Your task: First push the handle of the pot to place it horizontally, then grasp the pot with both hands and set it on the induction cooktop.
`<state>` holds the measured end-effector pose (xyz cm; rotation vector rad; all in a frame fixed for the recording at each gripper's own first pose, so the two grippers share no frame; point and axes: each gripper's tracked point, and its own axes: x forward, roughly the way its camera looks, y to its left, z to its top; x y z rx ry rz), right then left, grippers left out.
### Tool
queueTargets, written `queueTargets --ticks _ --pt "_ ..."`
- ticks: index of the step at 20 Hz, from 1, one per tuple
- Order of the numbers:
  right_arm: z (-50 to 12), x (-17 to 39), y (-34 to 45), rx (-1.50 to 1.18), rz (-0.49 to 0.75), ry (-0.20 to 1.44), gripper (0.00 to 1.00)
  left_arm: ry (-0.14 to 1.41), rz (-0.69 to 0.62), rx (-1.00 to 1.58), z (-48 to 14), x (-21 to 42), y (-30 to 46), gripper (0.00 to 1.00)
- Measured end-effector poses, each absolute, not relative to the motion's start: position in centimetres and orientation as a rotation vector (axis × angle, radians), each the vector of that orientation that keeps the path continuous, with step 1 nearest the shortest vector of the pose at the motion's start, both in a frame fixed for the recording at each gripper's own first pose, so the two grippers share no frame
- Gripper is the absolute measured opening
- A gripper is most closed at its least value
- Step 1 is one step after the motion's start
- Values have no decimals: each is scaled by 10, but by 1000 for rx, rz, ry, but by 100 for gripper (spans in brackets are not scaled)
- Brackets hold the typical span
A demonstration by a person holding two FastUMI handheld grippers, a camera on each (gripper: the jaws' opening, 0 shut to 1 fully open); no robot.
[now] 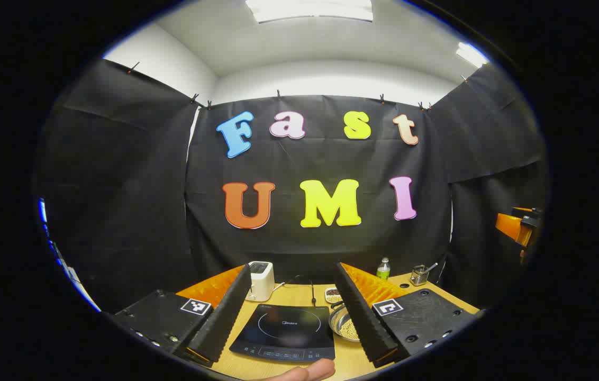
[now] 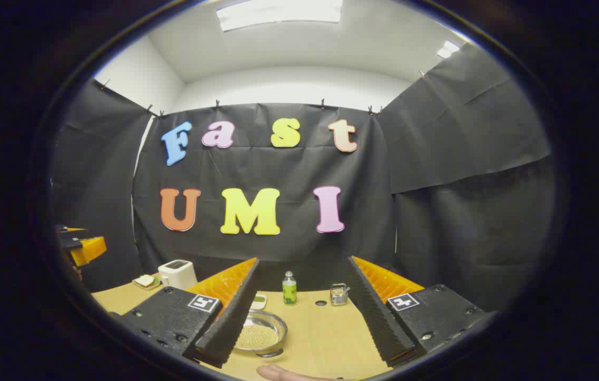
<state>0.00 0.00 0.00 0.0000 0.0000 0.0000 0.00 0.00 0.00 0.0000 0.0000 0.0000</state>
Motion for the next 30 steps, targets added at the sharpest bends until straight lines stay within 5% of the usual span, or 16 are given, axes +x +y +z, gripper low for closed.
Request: queueTargets --ticks 14,23,26,30 --pt "-3 3 -7 -30 17 -6 96 11 -16 2 -13 1 -8 95" --pt "-79 48 22 -13 107 163 96 29 -23 4 -32 -4 -5 95" --pt "-116 61 41 8 167 247 83 44 -15 20 -41 -6 -4 95" --pt "-179 70 75 -7 256 374 42 58 -24 27 -53 -8 -5 95"
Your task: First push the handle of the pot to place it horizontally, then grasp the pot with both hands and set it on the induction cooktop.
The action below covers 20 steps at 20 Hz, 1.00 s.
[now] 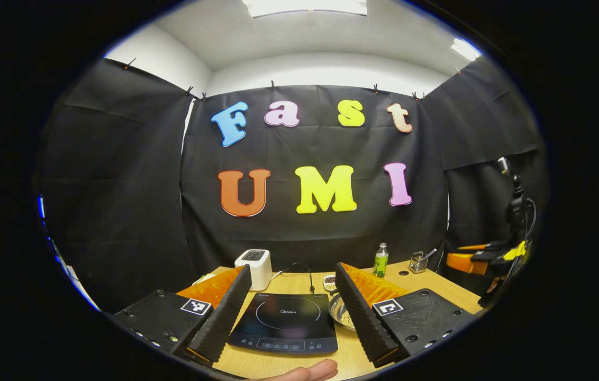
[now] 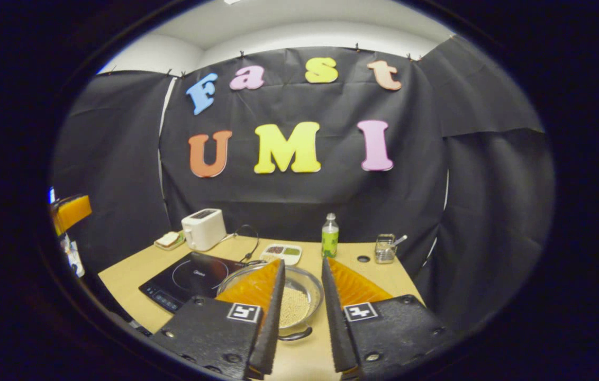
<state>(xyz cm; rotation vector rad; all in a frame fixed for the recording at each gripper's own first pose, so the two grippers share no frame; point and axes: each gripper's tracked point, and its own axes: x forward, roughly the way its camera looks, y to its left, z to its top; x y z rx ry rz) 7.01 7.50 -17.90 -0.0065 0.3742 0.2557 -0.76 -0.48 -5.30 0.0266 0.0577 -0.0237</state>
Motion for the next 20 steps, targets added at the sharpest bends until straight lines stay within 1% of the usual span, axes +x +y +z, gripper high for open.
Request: queueTargets --ticks 1,3,4,6,13,14,15,17,18,19,20 --pt "-196 72 78 -7 262 407 22 60 -25 30 -55 -8 -4 95" --pt "-225 71 89 -17 281 467 0 68 -25 34 -59 -11 -2 95" --pt "-238 71 93 -35 285 491 4 72 -23 32 -60 -12 -1 95" --pt "-258 71 96 -52 284 526 4 71 -19 24 -62 -12 2 95" --pt "-339 44 126 -82 364 703 4 85 -6 15 -75 -14 11 95" --pt "-346 42 128 -92 371 715 4 88 -3 8 -77 -14 12 95" --pt "-352 38 130 -93 380 725 0 90 -2 2 -79 -12 13 95" --pt "-358 31 136 -84 405 739 4 91 7 -2 -81 -11 15 95" --pt "-360 30 138 -87 414 740 1 92 11 3 -82 -9 16 96" --pt "-363 30 136 -92 412 741 4 88 14 9 -83 -8 16 95" --pt "-365 31 134 -95 409 742 4 81 15 13 -81 -7 16 95"
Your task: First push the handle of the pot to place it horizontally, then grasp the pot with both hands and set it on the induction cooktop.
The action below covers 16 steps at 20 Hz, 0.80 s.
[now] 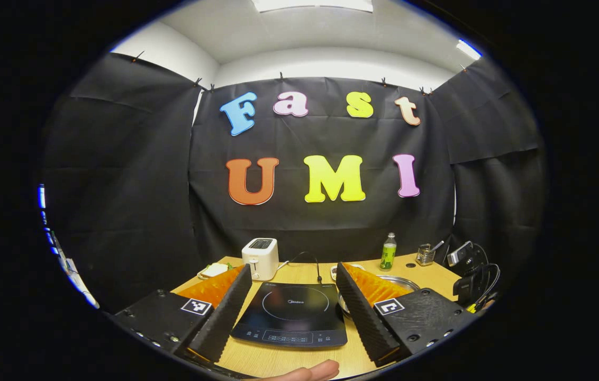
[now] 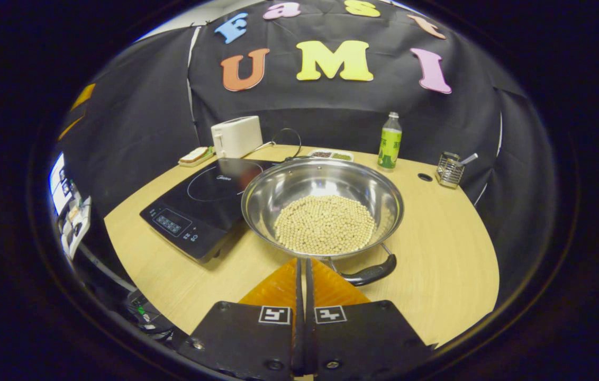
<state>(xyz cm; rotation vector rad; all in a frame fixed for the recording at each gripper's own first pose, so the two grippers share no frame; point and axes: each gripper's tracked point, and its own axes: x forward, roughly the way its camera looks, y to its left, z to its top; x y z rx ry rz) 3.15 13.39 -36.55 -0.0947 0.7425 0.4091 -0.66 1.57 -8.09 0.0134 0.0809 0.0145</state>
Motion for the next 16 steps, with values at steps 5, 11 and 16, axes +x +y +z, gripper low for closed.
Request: queueTargets --ticks 5,11,16 --pt "-377 34 131 -99 432 769 0 39 11 3 -68 -2 12 95" --pt "-383 43 123 -129 436 767 4 -13 26 -33 -48 21 13 95" --pt "-383 44 122 -131 474 788 4 -8 21 -42 -42 43 8 95"
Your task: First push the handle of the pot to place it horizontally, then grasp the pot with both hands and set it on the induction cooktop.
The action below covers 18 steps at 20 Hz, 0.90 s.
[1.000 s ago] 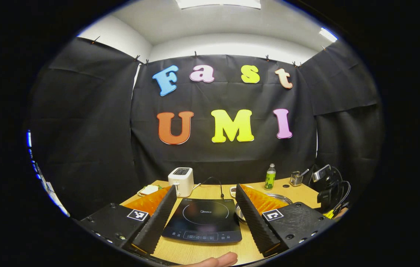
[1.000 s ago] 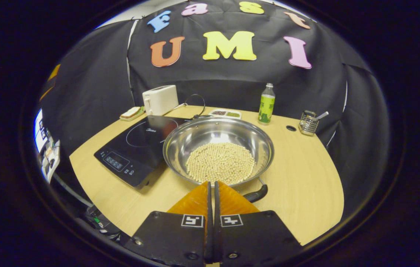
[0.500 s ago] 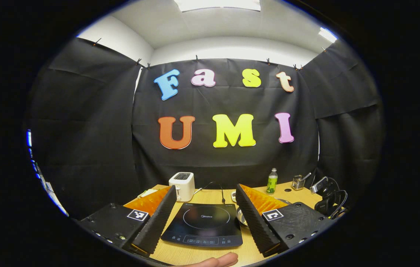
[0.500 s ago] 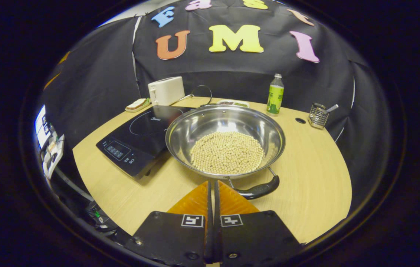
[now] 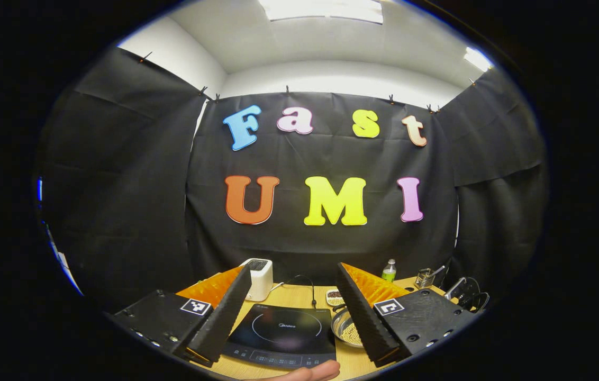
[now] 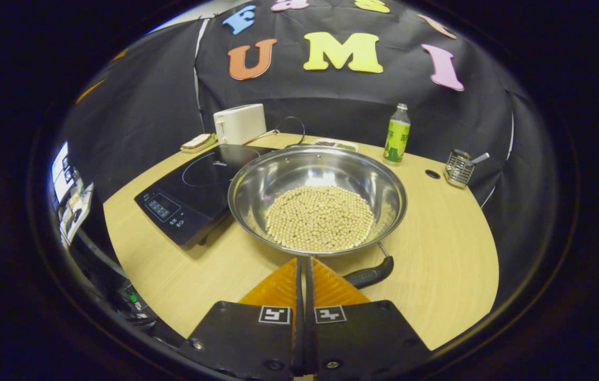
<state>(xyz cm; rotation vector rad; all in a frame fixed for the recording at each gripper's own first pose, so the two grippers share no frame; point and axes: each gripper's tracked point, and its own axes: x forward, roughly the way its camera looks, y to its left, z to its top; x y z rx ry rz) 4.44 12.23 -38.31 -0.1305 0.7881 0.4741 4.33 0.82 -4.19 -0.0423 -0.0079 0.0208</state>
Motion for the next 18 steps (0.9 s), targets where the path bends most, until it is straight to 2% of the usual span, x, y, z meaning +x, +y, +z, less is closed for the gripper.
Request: queueTargets --ticks 2,3,4,6,7,9,11,13,14,16,18 --pt "-384 45 120 -132 487 792 4 4 13 -35 -44 52 5 95" --pt "-386 44 117 -129 488 796 0 10 9 -31 -44 57 3 95" --pt "-387 45 114 -134 494 806 4 16 8 -29 -44 61 2 95" --pt "-388 46 111 -132 511 823 1 20 17 -29 -44 67 4 95" --pt "-388 47 107 -125 511 831 4 18 22 -30 -41 68 5 95" --pt "-388 54 98 -127 495 840 0 15 26 -37 -39 72 4 95" --pt "-388 61 90 -157 481 833 4 13 23 -39 -39 75 1 95" --pt "-389 65 83 -186 467 823 0 23 11 -34 -43 76 -4 95" --pt "-389 68 79 -195 460 820 4 29 1 -33 -44 77 -7 95" --pt "-390 74 74 -203 447 815 1 37 -12 -37 -48 82 -10 95" --pt "-390 78 70 -198 440 814 4 45 -2 -37 -50 86 -6 95"
